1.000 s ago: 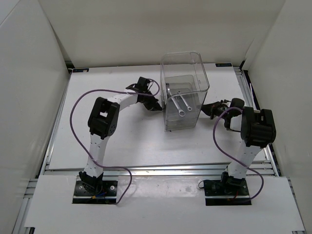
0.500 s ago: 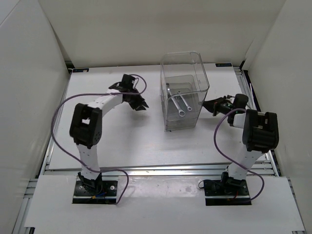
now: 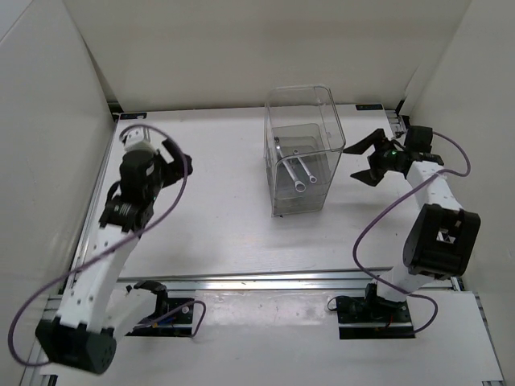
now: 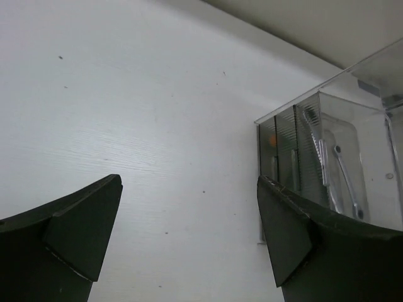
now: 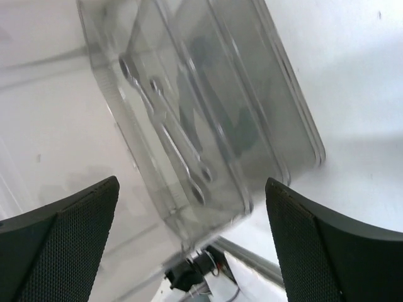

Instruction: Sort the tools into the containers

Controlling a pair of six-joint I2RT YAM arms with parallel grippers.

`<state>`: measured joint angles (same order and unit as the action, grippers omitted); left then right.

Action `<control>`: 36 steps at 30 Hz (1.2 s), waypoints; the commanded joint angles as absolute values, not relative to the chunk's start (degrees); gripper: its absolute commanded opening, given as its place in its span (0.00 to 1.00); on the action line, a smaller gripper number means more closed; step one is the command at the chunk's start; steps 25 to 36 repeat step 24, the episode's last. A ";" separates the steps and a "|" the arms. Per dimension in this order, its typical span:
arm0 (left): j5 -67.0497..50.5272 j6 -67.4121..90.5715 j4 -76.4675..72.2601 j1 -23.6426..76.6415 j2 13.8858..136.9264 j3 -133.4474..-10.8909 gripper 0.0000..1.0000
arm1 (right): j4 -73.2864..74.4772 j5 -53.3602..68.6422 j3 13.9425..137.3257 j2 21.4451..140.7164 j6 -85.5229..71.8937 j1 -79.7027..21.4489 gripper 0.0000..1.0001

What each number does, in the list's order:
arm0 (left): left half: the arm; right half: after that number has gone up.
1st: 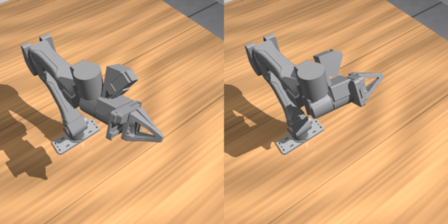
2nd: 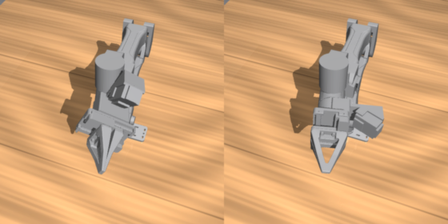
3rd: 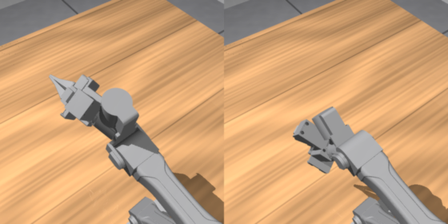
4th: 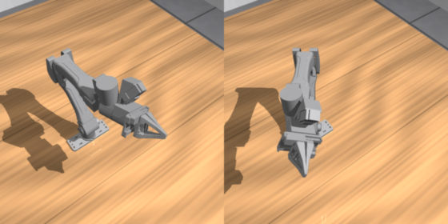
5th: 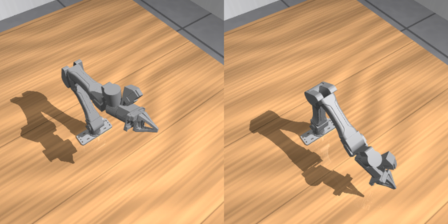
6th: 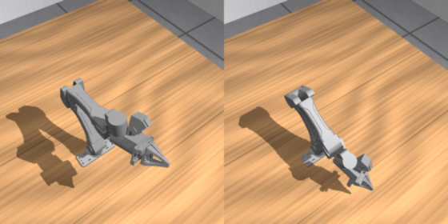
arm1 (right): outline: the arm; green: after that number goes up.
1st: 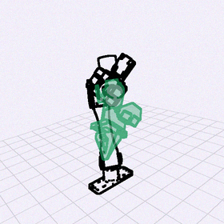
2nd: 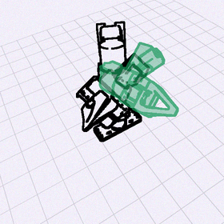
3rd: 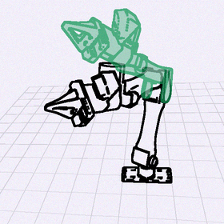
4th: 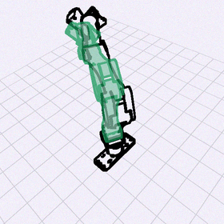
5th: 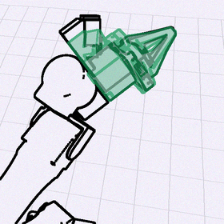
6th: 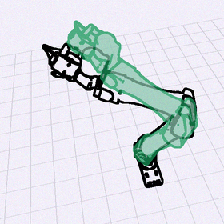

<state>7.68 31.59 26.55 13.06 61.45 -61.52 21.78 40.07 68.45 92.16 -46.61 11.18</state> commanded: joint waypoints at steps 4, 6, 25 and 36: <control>12.66 21.45 17.57 13.10 39.39 -46.06 0.99 | 29.88 37.97 64.34 83.33 -41.48 11.07 0.99; 11.96 18.99 22.22 13.01 36.22 -45.79 0.99 | 29.88 38.23 61.62 80.35 -41.48 10.99 0.99; 9.59 13.10 35.16 13.10 32.34 -47.55 0.99 | 32.33 37.62 55.89 65.75 -43.24 10.99 0.99; 9.59 13.10 35.16 13.10 32.34 -47.55 0.99 | 32.33 37.62 55.89 65.75 -43.24 10.99 0.99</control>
